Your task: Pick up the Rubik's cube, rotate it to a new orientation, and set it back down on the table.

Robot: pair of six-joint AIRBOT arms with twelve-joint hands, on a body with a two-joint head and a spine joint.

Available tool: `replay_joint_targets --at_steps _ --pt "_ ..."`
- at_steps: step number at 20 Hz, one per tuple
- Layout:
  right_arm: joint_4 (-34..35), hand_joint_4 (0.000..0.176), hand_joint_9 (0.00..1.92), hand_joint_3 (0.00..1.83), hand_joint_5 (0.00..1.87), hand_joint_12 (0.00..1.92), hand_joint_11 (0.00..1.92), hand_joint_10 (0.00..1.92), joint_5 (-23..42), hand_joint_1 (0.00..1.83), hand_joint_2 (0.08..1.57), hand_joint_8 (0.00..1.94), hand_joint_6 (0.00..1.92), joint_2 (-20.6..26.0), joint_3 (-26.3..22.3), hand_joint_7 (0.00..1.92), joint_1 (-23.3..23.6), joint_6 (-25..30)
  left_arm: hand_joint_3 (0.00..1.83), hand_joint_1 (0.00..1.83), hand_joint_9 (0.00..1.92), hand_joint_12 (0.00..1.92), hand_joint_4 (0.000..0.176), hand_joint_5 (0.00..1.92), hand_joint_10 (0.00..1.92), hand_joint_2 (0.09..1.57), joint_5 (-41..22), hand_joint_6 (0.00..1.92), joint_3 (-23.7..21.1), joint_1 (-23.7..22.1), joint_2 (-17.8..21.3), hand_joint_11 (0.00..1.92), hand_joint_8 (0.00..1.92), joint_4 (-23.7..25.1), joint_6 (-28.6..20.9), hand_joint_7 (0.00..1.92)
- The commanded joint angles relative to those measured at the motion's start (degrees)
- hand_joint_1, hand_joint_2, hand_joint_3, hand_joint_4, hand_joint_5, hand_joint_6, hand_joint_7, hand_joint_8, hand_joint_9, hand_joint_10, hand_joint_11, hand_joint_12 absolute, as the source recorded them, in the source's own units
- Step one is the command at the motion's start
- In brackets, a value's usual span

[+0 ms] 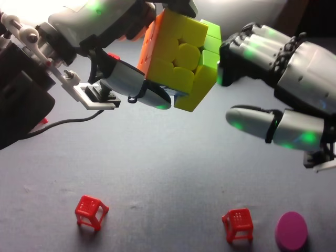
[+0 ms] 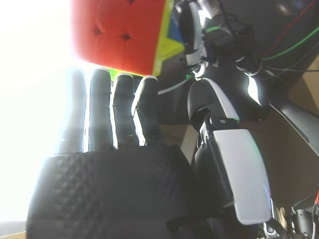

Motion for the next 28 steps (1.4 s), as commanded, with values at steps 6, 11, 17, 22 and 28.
replay_joint_targets --at_steps 6,11,17,22,28 --pt "0.78 0.0 0.0 0.0 0.0 1.92 0.0 1.7 6.54 0.31 1.36 1.28 1.27 -0.34 -1.12 0.0 -0.04 0.31 1.39 1.23 1.16 1.92 0.0 0.93 1.92 0.59 -8.75 1.6 0.18 -0.44 0.01 1.27 1.92 -1.49 -0.51 0.95" --pt "1.21 0.0 0.02 0.0 0.05 1.92 0.0 1.5 6.54 0.22 1.37 1.2 1.28 2.59 -3.24 0.07 0.19 0.31 1.52 1.2 1.4 1.92 0.0 0.95 1.92 0.54 -8.66 1.72 0.44 -0.02 -0.01 1.54 1.92 -2.22 -0.45 1.08" --pt "1.29 0.0 0.0 0.0 0.02 1.75 0.0 1.03 7.0 0.06 1.41 0.6 0.89 4.24 -4.75 0.08 0.08 0.31 1.65 1.41 1.12 1.92 0.0 0.93 1.92 0.48 -7.54 1.87 0.81 0.08 -0.2 1.44 1.89 -2.48 -0.32 1.05" --pt "1.52 0.0 0.0 0.01 0.0 1.64 0.0 0.83 7.96 0.0 1.42 0.39 0.88 4.79 -5.11 0.12 0.09 0.31 1.51 1.41 1.05 1.92 0.0 0.9 1.92 0.52 -6.87 1.69 1.01 0.19 -0.35 1.39 1.86 -2.54 -0.32 0.97" --pt "2.04 0.0 0.0 0.0 0.0 1.29 0.0 0.59 7.45 0.0 1.4 0.16 0.69 5.21 -5.24 0.14 0.03 0.31 1.62 1.42 1.1 1.92 0.0 0.93 1.92 0.48 -7.61 1.85 0.84 0.15 -0.39 1.44 1.87 -2.61 -0.34 1.04"
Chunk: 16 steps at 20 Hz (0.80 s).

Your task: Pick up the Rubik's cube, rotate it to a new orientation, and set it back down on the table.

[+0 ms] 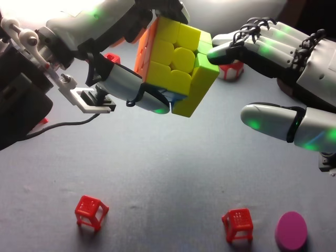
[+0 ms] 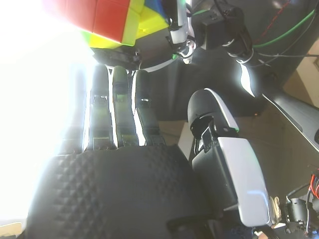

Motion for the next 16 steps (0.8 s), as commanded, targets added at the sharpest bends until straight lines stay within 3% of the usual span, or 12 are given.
replay_joint_targets --at_steps 1,3,4,5,7,8,9,10,12,13,15,16 --pt "1.51 0.0 0.0 0.0 0.0 1.29 0.0 0.59 6.31 0.0 1.4 0.16 0.69 -0.24 0.0 0.14 0.58 0.34 1.62 1.42 1.1 1.92 0.0 0.93 1.92 0.48 -9.23 1.85 -0.06 -0.81 -0.19 1.44 1.87 -0.95 -0.63 1.04" --pt "1.53 0.0 0.0 0.0 0.0 1.39 0.0 0.65 5.48 0.02 1.39 0.13 0.67 -0.89 0.47 0.16 0.18 0.34 1.53 1.41 1.31 1.92 0.0 1.03 1.92 0.54 -9.55 1.92 -0.21 -0.91 -0.18 1.47 1.92 -0.77 -0.63 0.98" --pt "1.53 0.0 0.0 0.0 0.0 1.45 0.0 0.64 5.24 0.03 1.39 0.11 0.64 -1.16 0.7 0.15 -0.03 0.34 1.55 1.24 1.3 1.92 0.0 0.96 1.92 0.55 -9.61 1.85 -0.23 -0.98 -0.2 1.44 1.92 -0.71 -0.63 1.01" --pt "1.52 0.0 0.0 0.0 0.01 1.37 0.0 0.57 5.02 0.0 1.39 0.08 0.58 -1.48 0.97 0.16 -0.26 0.34 1.5 1.21 1.24 1.92 0.0 0.94 1.92 0.57 -9.71 1.78 -0.28 -0.99 -0.2 1.41 1.92 -0.67 -0.63 0.98" --pt "1.2 0.0 0.0 0.0 0.04 1.22 0.0 0.48 4.56 0.0 1.39 0.04 0.49 -2.13 1.35 0.18 -0.47 0.34 1.55 1.2 1.26 1.92 0.0 0.94 1.92 0.55 -9.87 1.82 -0.31 -1.05 -0.25 1.42 1.92 -0.64 -0.63 1.02" --pt "1.04 0.0 0.0 0.0 0.02 1.13 0.0 0.43 4.24 0.0 1.39 0.02 0.45 -2.39 1.46 0.15 -0.54 0.34 1.56 1.36 1.07 1.92 0.0 0.93 1.92 0.53 -9.94 1.85 -0.34 -1.09 -0.27 1.33 1.91 -0.61 -0.63 0.97" --pt "0.83 0.0 0.0 0.0 0.02 1.0 0.0 0.39 3.99 0.0 1.38 0.01 0.43 -2.75 1.59 0.14 -0.66 0.34 1.52 1.24 1.18 1.92 0.0 0.95 1.92 0.55 -10.05 1.76 -0.38 -1.12 -0.29 1.36 1.92 -0.6 -0.63 0.99" --pt "0.67 0.0 0.0 0.0 0.03 0.73 0.0 0.35 3.82 0.0 1.39 0.0 0.42 -3.08 1.71 0.12 -0.82 0.34 1.31 1.37 0.89 1.92 0.0 0.89 1.92 0.63 -10.11 1.6 -0.38 -1.16 -0.34 1.17 1.88 -0.6 -0.63 0.83" --pt "0.17 0.0 0.0 0.0 0.03 0.71 0.0 0.34 3.57 0.02 1.38 0.0 0.41 -3.73 1.91 0.11 -1.1 0.34 1.26 1.37 0.85 1.92 0.0 0.89 1.92 0.65 -10.24 1.57 -0.38 -1.23 -0.43 1.12 1.87 -0.59 -0.63 0.81" --pt "-0.06 0.0 0.0 0.0 0.0 0.72 0.0 0.34 3.5 0.04 1.37 0.01 0.34 -3.96 1.93 0.09 -1.2 0.34 1.17 1.36 0.75 1.92 0.0 0.88 1.92 0.71 -10.31 1.6 -0.37 -1.24 -0.45 0.95 1.87 -0.6 -0.64 0.75" --pt "-0.6 0.0 0.0 0.0 0.0 0.72 0.0 0.34 3.4 0.04 1.37 0.01 0.34 -4.49 1.98 0.09 -1.33 0.34 1.17 1.36 0.75 1.92 0.0 0.88 1.92 0.71 -10.39 1.6 -0.37 -1.26 -0.45 0.95 1.87 -0.63 -0.64 0.75" --pt "-0.96 0.0 0.0 0.0 0.03 0.65 0.0 0.42 3.38 0.09 1.35 0.01 0.33 -4.79 2.05 0.14 -1.45 0.34 0.95 1.22 0.52 1.92 0.0 0.87 1.92 0.82 -10.46 1.64 -0.33 -1.24 -0.45 0.7 1.71 -0.83 -0.64 0.65"
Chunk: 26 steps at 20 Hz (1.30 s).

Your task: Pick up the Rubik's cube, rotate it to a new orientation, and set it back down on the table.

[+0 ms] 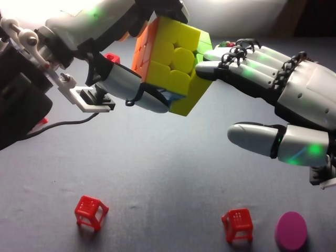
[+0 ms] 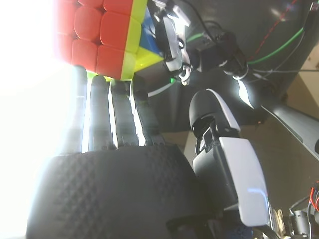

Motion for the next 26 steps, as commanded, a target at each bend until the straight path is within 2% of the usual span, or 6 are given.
replay_joint_targets --at_steps 1,3,9,15,21,26 --pt "-1.01 0.0 0.0 0.0 0.06 0.83 0.0 0.57 6.11 0.09 1.35 0.02 0.42 -0.67 -0.26 0.16 0.06 0.38 1.21 1.19 0.91 1.92 0.0 0.89 1.92 0.7 -10.08 1.65 -0.27 -1.12 -0.44 1.06 1.88 -1.15 -1.27 0.8" --pt "-1.6 0.0 0.0 0.0 0.02 0.83 0.0 0.62 6.11 0.03 1.36 0.01 0.57 -0.83 -0.29 0.19 0.05 0.38 0.77 1.34 1.12 1.92 0.0 0.96 1.92 0.78 -10.09 1.91 -0.25 -1.09 -0.44 1.27 1.92 -1.28 -1.27 1.04" --pt "-2.99 0.0 0.0 0.0 0.03 1.15 0.0 0.7 6.12 0.06 1.34 0.0 0.75 -1.58 -0.32 0.22 0.05 0.38 1.53 1.19 1.2 1.92 0.069 0.97 1.92 0.56 -9.84 1.8 -0.17 -1.1 -0.54 1.35 1.92 -1.34 -1.28 0.97" --pt "-2.0 0.0 0.0 0.01 0.0 1.43 0.0 0.63 7.27 0.0 1.41 0.02 0.52 1.68 -1.66 0.17 1.85 0.38 1.57 1.21 1.34 1.92 0.0 0.95 1.92 0.53 -8.81 1.78 0.21 -0.54 -0.95 1.46 1.92 -1.84 -1.42 1.05" --pt "2.72 0.0 0.0 0.0 0.0 1.76 0.0 0.9 10.51 0.0 1.41 0.1 0.83 6.62 -4.03 0.24 2.68 0.38 0.62 1.2 1.05 1.92 0.0 0.69 1.92 1.02 -3.56 1.33 2.91 0.17 -3.59 1.25 1.9 -2.15 -3.91 0.67" --pt "6.46 0.0 0.0 0.0 0.0 1.87 0.0 1.0 13.04 0.0 1.41 0.79 0.82 8.24 -4.33 0.0 2.65 0.38 1.38 1.17 1.11 1.92 0.003 0.87 1.92 0.64 3.66 1.77 6.96 -0.02 -6.74 1.22 1.92 -1.5 -7.02 0.91"
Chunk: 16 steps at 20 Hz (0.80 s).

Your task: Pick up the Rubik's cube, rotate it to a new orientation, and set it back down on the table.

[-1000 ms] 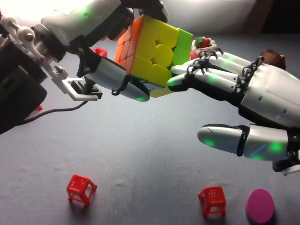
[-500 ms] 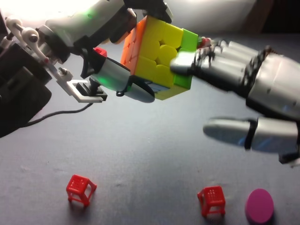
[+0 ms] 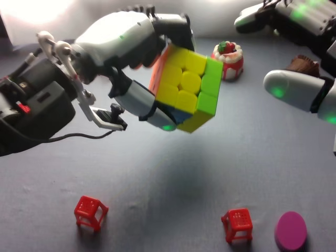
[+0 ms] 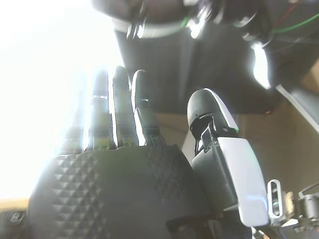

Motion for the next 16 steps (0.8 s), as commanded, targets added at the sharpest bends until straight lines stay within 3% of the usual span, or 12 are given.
replay_joint_targets --at_steps 1,2,3,6,7,8,10,12,13,14,15,16 --pt "1.64 0.0 0.0 0.0 0.0 1.91 0.0 1.05 7.29 0.0 1.41 0.81 0.86 -0.08 -0.19 0.0 0.9 0.34 1.16 1.2 1.03 1.92 0.0 0.81 1.92 0.71 -6.77 1.58 0.52 -0.91 -0.4 1.11 1.86 -1.15 -1.25 0.89" --pt "1.92 0.0 0.0 0.0 0.0 1.92 0.0 1.12 7.41 0.0 1.41 0.84 0.92 -0.08 -0.17 0.0 0.88 0.34 1.01 1.19 0.9 1.92 0.0 0.81 1.92 0.77 -5.36 1.49 1.18 -0.9 -0.97 0.95 1.78 -1.14 -1.52 0.85" --pt "2.14 0.0 0.0 0.0 0.0 1.92 0.0 1.15 7.43 0.0 1.4 0.84 0.98 -0.08 -0.07 0.0 0.83 0.34 0.97 1.19 0.92 1.92 0.0 0.77 1.92 0.79 -4.06 1.51 2.06 -0.78 -1.65 0.99 1.75 -1.17 -2.16 0.86" --pt "2.25 0.0 0.0 0.0 0.0 1.92 0.0 1.13 7.43 0.0 1.41 0.82 0.99 -0.09 0.05 0.0 0.81 0.34 0.33 1.17 0.71 1.92 0.0 0.69 1.88 1.1 -1.6 1.35 3.43 -0.36 -2.45 0.73 1.61 -1.2 -2.94 0.77" --pt "2.35 0.0 0.0 0.0 0.0 1.92 0.0 1.13 7.47 0.0 1.41 0.82 0.99 -0.09 0.08 0.0 0.81 0.34 0.33 1.17 0.71 1.92 0.0 0.69 1.88 1.1 -1.0 1.35 3.71 -0.08 -2.61 0.73 1.61 -1.58 -2.95 0.77" --pt "2.43 0.0 0.0 0.0 0.0 1.92 0.0 1.08 7.49 0.0 1.41 0.84 0.97 -0.09 0.08 0.0 0.81 0.34 0.05 1.05 0.41 1.86 0.0 0.64 1.45 1.27 -0.82 1.47 3.79 0.28 -2.68 0.28 1.19 -1.9 -2.91 0.5" --pt "2.61 0.0 0.0 0.0 0.0 1.92 0.0 1.08 7.49 0.0 1.4 0.87 0.96 -0.1 0.08 0.0 0.69 0.34 0.0 1.08 0.28 1.68 0.0 0.32 1.03 1.18 -0.64 0.89 3.84 0.81 -2.64 0.03 0.65 -2.08 -2.91 0.44" --pt "2.66 0.0 0.0 0.0 0.0 1.92 0.0 1.05 7.49 0.0 1.41 0.83 0.94 -0.1 0.09 0.0 0.64 0.34 0.0 1.0 0.22 1.53 0.0 0.32 0.73 1.14 -0.72 0.45 3.77 1.3 -2.33 0.0 0.29 -2.3 -2.93 0.47" --pt "2.66 0.0 0.0 0.0 0.0 1.92 0.0 1.04 7.49 0.0 1.41 0.84 0.95 -0.1 0.09 0.0 0.64 0.34 0.0 0.99 0.23 1.5 0.0 0.34 0.61 1.12 -0.97 0.29 3.63 1.73 -2.04 0.0 0.15 -2.59 -2.91 0.49" --pt "2.7 0.0 0.0 0.0 0.0 1.92 0.0 1.04 7.49 0.0 1.41 0.84 0.95 -0.1 0.09 0.0 0.64 0.34 0.0 0.99 0.23 1.5 0.0 0.34 0.61 1.12 -1.33 0.29 3.46 2.16 -1.78 0.0 0.15 -2.9 -2.99 0.49" --pt "2.73 0.0 0.0 0.0 0.0 1.92 0.0 1.04 7.49 0.0 1.41 0.87 0.99 -0.1 0.08 0.0 0.6 0.34 0.0 0.95 0.17 1.49 0.042 0.33 0.59 1.1 -1.77 0.17 3.21 2.6 -1.39 0.0 0.03 -3.07 -3.01 0.42" --pt "2.8 0.0 0.0 0.0 0.0 1.92 0.0 1.04 7.5 0.0 1.41 0.87 0.99 -0.1 0.06 0.0 0.51 0.34 0.0 0.95 0.17 1.49 0.042 0.33 0.59 1.1 -2.14 0.17 2.99 2.9 -1.0 0.0 0.03 -3.1 -3.08 0.42"
